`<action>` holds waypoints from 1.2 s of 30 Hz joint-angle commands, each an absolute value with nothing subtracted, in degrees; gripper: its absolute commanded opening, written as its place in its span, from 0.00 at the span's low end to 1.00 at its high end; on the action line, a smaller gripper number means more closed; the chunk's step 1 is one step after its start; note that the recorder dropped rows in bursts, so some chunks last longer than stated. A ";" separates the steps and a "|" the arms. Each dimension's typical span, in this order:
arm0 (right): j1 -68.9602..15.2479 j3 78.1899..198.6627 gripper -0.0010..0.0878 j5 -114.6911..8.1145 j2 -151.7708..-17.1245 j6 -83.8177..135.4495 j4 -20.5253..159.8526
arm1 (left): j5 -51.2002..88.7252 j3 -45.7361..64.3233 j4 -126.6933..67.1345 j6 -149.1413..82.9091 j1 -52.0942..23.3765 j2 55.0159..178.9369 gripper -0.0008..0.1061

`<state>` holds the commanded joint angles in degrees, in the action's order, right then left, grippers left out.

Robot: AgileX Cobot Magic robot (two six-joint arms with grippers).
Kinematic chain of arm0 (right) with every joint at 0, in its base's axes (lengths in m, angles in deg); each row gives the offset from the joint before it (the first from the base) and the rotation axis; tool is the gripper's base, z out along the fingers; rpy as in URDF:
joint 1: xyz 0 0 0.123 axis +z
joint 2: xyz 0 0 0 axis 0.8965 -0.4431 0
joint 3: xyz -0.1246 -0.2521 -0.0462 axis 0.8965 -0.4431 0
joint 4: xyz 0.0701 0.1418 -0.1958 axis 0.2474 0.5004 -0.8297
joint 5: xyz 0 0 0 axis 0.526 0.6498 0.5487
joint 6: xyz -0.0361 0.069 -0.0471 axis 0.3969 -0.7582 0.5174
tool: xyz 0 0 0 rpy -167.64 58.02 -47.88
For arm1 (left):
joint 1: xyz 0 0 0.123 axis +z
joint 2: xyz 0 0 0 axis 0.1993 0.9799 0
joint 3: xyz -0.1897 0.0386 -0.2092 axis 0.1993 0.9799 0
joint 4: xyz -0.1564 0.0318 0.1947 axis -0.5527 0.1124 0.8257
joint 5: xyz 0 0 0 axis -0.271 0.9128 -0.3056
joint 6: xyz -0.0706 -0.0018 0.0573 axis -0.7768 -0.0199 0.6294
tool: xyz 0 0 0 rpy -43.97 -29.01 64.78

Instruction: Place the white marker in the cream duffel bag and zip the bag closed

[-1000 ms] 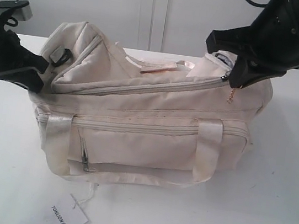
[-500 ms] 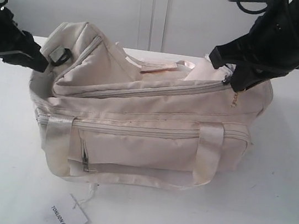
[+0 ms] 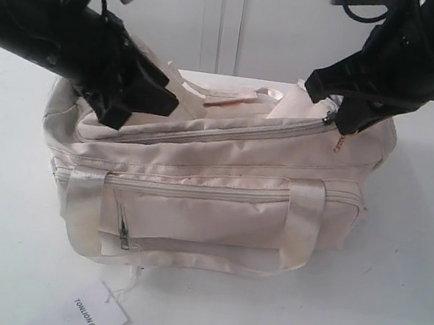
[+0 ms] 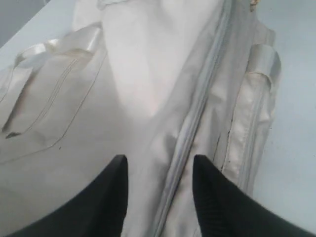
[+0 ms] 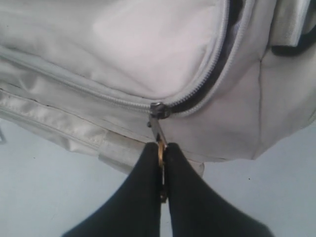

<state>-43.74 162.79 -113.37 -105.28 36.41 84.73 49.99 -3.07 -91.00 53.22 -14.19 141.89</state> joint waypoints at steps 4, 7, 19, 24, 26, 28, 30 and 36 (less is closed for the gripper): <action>-43.74 162.79 0.01 -113.74 -105.28 36.15 84.73 | 49.22 -3.07 -97.64 61.08 -16.62 143.88 0.45; -43.74 162.79 0.01 -113.99 -105.19 35.92 84.73 | 47.34 -3.07 -102.65 67.19 -18.01 145.43 0.45; -43.74 162.79 0.01 -113.97 -105.19 35.51 84.95 | 43.86 -3.07 -115.81 87.44 -21.33 151.62 0.58; -43.74 162.79 0.01 -113.86 -105.19 35.51 85.18 | 43.83 -3.07 -115.81 87.44 -21.33 153.05 0.52; -43.74 162.79 0.01 -113.86 -105.19 35.51 85.18 | 43.61 -3.07 -115.81 87.44 -21.33 153.15 0.41; -43.74 162.79 0.01 -113.86 -105.19 35.51 85.18 | 43.61 -3.07 -115.81 87.44 -21.33 153.15 0.24; -43.74 162.79 0.01 -113.86 -105.19 35.51 85.06 | 43.61 -3.07 -115.69 87.44 -21.33 153.15 0.10; -43.74 162.79 0.01 -114.69 -105.19 35.21 80.23 | 43.61 -3.07 -113.65 87.44 -21.33 153.15 0.01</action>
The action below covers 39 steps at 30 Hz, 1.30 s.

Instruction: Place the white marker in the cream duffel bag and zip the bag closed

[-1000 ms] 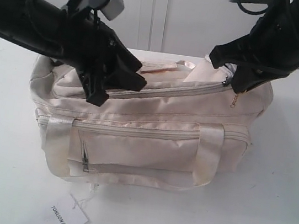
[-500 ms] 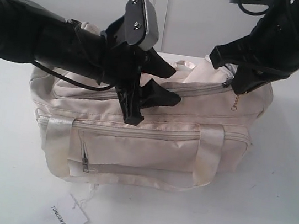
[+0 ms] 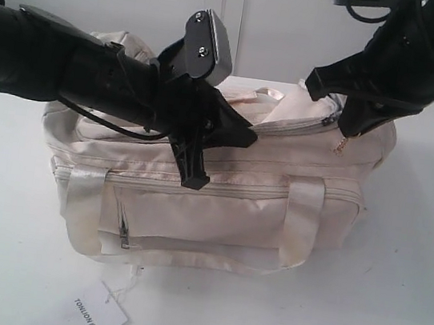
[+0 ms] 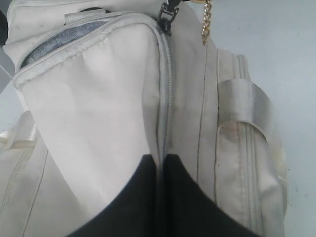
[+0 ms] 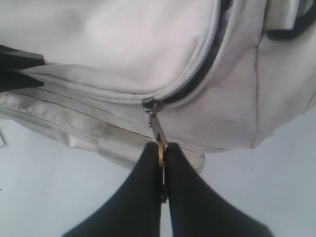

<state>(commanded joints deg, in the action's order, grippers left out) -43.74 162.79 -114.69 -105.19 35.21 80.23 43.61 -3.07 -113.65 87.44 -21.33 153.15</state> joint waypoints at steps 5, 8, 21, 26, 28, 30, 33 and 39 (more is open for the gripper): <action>-43.74 162.79 0.01 -114.69 -105.19 32.27 69.54 | 43.61 -3.07 -108.52 87.33 -21.33 153.15 0.01; -43.74 162.79 0.01 -113.03 -105.19 26.38 61.00 | 43.61 -3.07 -108.46 87.44 -21.33 153.15 0.01; -43.74 162.79 0.01 -100.94 -107.34 21.34 65.64 | 43.61 -3.07 -105.61 87.44 -21.33 153.15 0.01; -43.74 162.79 0.01 -101.59 -107.34 23.53 65.94 | 43.73 -3.17 -106.41 87.20 -21.33 151.60 0.10; -43.74 162.79 0.01 -101.81 -107.34 23.53 65.94 | 43.87 -3.17 -106.41 87.20 -21.23 150.78 0.24; -43.74 162.79 0.01 -101.79 -107.34 23.53 66.30 | 44.27 -3.17 -106.41 87.05 -21.23 150.03 0.38; -43.74 162.79 0.01 -101.79 -107.34 23.53 67.30 | 45.87 -3.17 -106.41 82.19 -21.23 148.50 0.48; -43.74 162.79 0.01 -103.94 -107.34 23.53 67.68 | 47.18 -3.17 -105.10 74.13 -21.23 144.52 0.43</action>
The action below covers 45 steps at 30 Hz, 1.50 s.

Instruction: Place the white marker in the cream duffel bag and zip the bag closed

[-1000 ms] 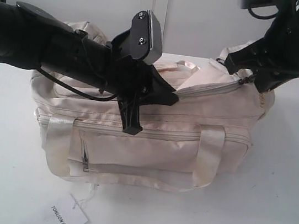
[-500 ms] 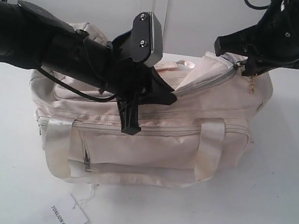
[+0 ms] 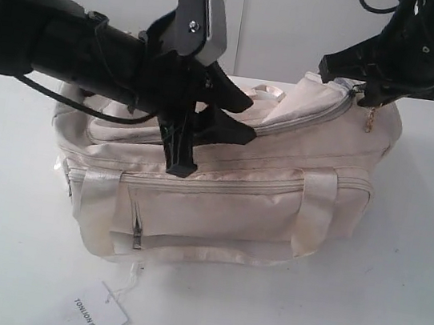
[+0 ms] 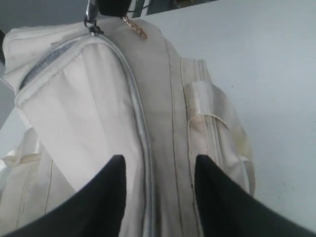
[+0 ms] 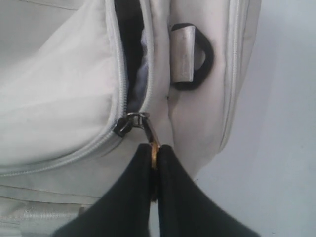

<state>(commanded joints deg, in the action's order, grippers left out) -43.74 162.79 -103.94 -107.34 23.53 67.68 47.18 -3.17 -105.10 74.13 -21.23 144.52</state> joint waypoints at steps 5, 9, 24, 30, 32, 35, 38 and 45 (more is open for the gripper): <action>-43.74 162.79 0.01 -104.06 -107.34 23.53 69.53 | 52.80 -3.06 -104.95 73.90 -21.67 143.68 0.42; -43.74 162.79 0.01 -103.73 -107.34 23.53 70.32 | 48.63 -2.34 -101.49 73.90 -25.21 143.68 0.42; -43.74 162.79 0.01 -103.82 -107.34 23.53 70.57 | 23.25 0.48 -98.27 76.96 -41.33 144.57 0.43; -43.74 162.79 0.01 -103.82 -107.34 23.53 70.81 | 14.55 0.13 -97.99 77.08 -44.94 149.33 0.56; -43.74 162.79 0.01 -103.82 -107.34 23.53 70.90 | 14.06 -0.55 -97.18 77.08 -45.24 150.65 0.57; -43.74 162.79 0.01 -103.82 -107.34 23.53 71.05 | 13.52 -2.34 -96.87 76.84 -45.24 152.82 0.57; -43.74 162.79 0.01 -103.82 -107.34 23.53 71.24 | 12.32 -4.54 -96.76 76.81 -45.24 154.63 0.57; -43.74 162.79 0.01 -103.94 -107.34 23.53 72.15 | 12.75 -8.11 -96.76 76.71 -45.24 157.60 0.56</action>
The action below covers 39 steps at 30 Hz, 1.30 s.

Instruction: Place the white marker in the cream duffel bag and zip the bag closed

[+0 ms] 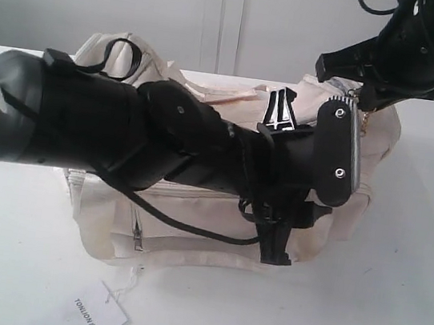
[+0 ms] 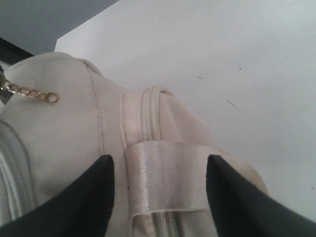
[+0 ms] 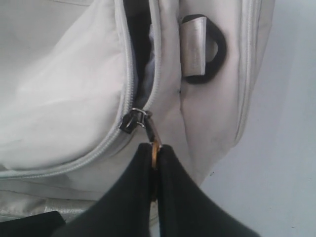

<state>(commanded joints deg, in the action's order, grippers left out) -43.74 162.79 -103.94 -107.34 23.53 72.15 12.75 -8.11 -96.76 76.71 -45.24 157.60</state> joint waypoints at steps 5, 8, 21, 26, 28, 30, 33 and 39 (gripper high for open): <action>-43.74 162.79 0.01 -103.94 -107.34 23.53 72.15 | 11.76 -8.49 -96.64 76.71 -45.24 161.18 0.55; -43.74 162.79 0.01 -104.05 -107.34 23.53 72.14 | 10.55 -8.49 -96.64 76.84 -45.24 162.85 0.43; -43.74 162.79 0.01 -100.89 -107.34 27.42 64.43 | 15.81 -8.49 -96.53 83.18 -45.24 161.44 0.01; -43.74 162.79 0.01 -96.49 -107.34 27.42 62.20 | 20.99 -8.49 -95.84 84.64 -45.24 161.33 0.01; -43.74 162.79 0.01 -92.72 -107.34 27.42 61.25 | 21.97 -8.49 -94.20 84.64 -45.24 161.33 0.01; -43.74 162.79 0.01 -90.27 -107.56 25.90 60.70 | 21.97 -8.49 -94.08 84.64 -45.24 161.33 0.01; -43.74 162.79 0.01 -88.79 -108.62 21.70 58.36 | 22.83 -8.49 -93.98 84.64 -45.24 161.33 0.01; -43.74 162.79 0.01 -85.33 -110.74 17.14 57.75 | 23.06 -8.49 -93.98 84.67 -45.24 161.33 0.01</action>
